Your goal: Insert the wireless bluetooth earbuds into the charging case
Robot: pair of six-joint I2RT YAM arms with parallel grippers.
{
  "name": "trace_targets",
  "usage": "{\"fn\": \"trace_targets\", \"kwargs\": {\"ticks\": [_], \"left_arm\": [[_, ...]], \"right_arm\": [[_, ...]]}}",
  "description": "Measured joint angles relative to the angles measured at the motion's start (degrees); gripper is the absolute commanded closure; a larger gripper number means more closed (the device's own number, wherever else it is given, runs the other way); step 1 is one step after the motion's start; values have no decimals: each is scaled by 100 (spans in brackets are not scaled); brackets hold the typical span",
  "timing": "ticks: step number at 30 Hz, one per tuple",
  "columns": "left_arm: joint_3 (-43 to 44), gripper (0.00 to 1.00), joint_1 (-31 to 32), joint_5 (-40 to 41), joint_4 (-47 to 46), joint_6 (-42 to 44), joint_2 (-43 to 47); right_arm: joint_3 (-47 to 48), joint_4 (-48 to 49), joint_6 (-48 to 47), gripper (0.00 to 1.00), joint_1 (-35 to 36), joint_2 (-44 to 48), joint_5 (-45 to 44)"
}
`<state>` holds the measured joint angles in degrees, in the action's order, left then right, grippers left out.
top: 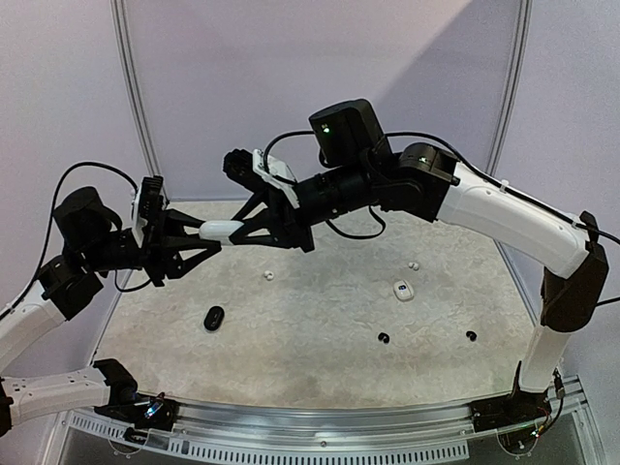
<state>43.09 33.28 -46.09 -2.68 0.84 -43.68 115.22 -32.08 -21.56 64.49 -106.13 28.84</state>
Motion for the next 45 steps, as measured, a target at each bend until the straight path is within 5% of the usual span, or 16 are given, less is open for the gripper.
{"fn": "trace_targets", "kwargs": {"ticks": [2,7,12,16,21,45], "left_arm": [[0,69,24,2,0,4,-11],[0,98,44,42,-46,55,-17],[2,100,50,37,-103,68,-22],[2,100,50,39,-109,81,-22],[2,100,59,55,-105,122,-17],[7,100,199,175,562,1244,68]], "right_arm": [[0,4,-31,100,0,2,-7],[2,-4,0,100,0,7,-39],[7,22,7,98,2,22,-50],[7,33,26,65,2,22,-87],[7,109,59,49,37,22,-363],[330,15,245,57,138,-98,-1145]]}}
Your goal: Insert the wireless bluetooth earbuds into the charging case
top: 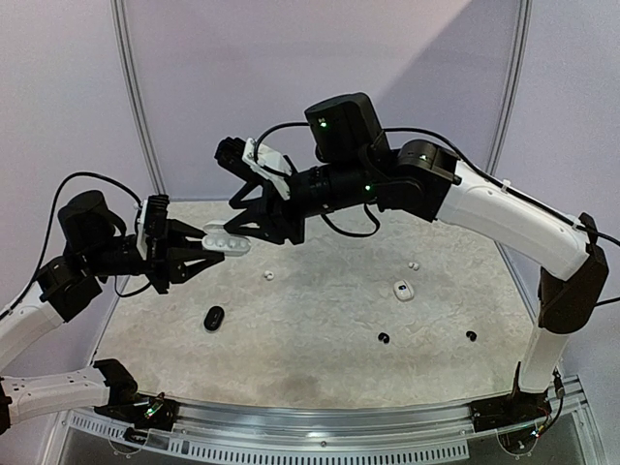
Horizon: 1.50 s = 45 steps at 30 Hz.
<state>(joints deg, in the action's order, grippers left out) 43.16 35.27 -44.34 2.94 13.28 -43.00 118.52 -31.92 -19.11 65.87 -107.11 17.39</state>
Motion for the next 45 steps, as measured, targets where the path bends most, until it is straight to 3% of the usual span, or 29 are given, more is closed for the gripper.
{"fn": "trace_targets", "kwargs": {"ticks": [9,21,30,33,37,45], "left_arm": [[-11,100,4,55,-245,-553,2],[-415,100,4,396,-992,-1969,28],[-553,100,-140,807,-1196,-2542,20],[-605,100,-240,962,-1226,-2653,22],[-669,100,-334,1097,-1231,-2728,31],[-693,100,-369,1158,-1228,-2721,90]], "right_arm": [[2,-157,-22,56,-22,0,-15],[13,-245,420,44,-313,-33,575],[13,433,1386,37,-728,-35,1235],[-96,824,1919,40,-1062,35,1268],[-422,776,2623,46,-1718,339,614],[-876,-988,3469,68,-3445,374,-1270]]}}
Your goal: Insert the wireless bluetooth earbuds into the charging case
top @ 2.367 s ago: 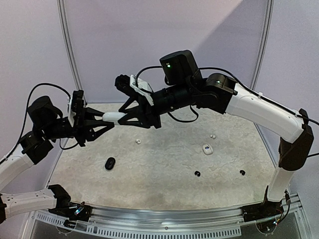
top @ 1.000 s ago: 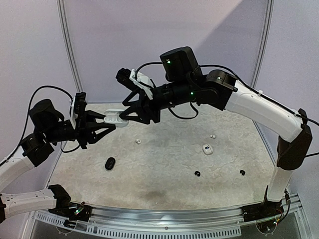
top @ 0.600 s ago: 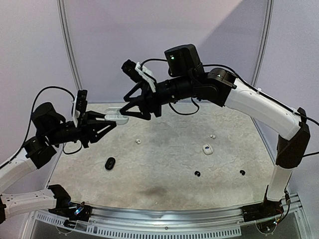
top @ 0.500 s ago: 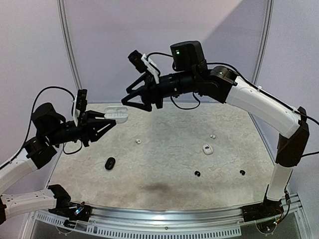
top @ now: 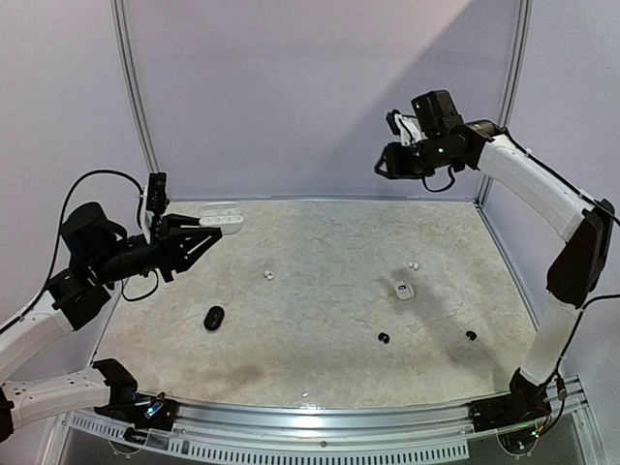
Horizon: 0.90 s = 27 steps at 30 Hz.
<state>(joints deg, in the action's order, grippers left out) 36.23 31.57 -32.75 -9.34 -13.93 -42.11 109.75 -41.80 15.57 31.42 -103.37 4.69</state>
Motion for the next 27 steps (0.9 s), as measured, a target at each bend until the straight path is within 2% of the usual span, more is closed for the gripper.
{"fn": "trace_targets", "kwargs": {"ticks": [5,9,17,27], "left_arm": [[0,100,-9,-2,4,24,9],[0,100,-28,-24,2,39,-11],[0,100,-42,-85,4,68,-103],[0,100,-48,-109,-11,105,-103]], "right_arm": [[-72,-1056,20,69,-962,-920,-584],[-107,-1504,-153,68,-1366,-1718,-809],[33,-1862,-511,71,-1504,-2640,-815],[31,-1884,-625,77,-1499,-2765,-616]]}}
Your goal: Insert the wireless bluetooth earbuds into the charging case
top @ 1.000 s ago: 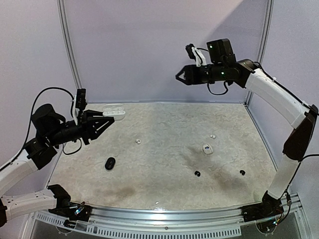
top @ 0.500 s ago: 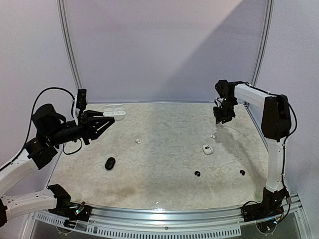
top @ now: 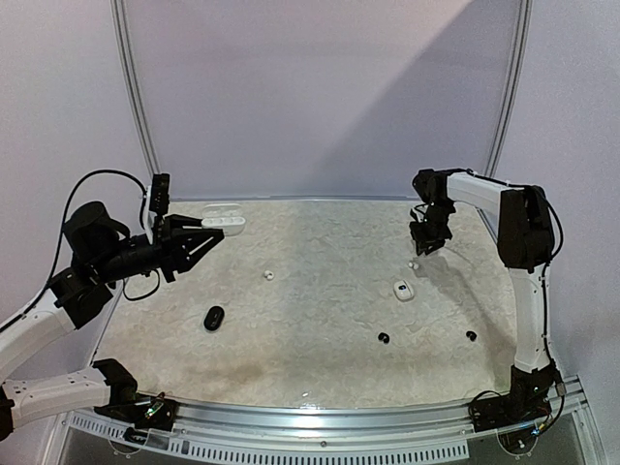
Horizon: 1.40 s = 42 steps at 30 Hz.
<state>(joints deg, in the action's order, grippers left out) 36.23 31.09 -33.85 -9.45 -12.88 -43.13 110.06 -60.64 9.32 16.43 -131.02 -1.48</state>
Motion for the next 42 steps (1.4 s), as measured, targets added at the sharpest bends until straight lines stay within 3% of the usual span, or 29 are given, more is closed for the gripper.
{"fn": "trace_targets", "kwargs": {"ticks": [25,42], "left_arm": [[0,100,-2,-35,-11,90,11],[0,100,-2,-39,-11,197,11]], "right_arm": [[-1270,933,219,85,-48,442,756],[-1683,1145,468,84,166,715,1032]]}}
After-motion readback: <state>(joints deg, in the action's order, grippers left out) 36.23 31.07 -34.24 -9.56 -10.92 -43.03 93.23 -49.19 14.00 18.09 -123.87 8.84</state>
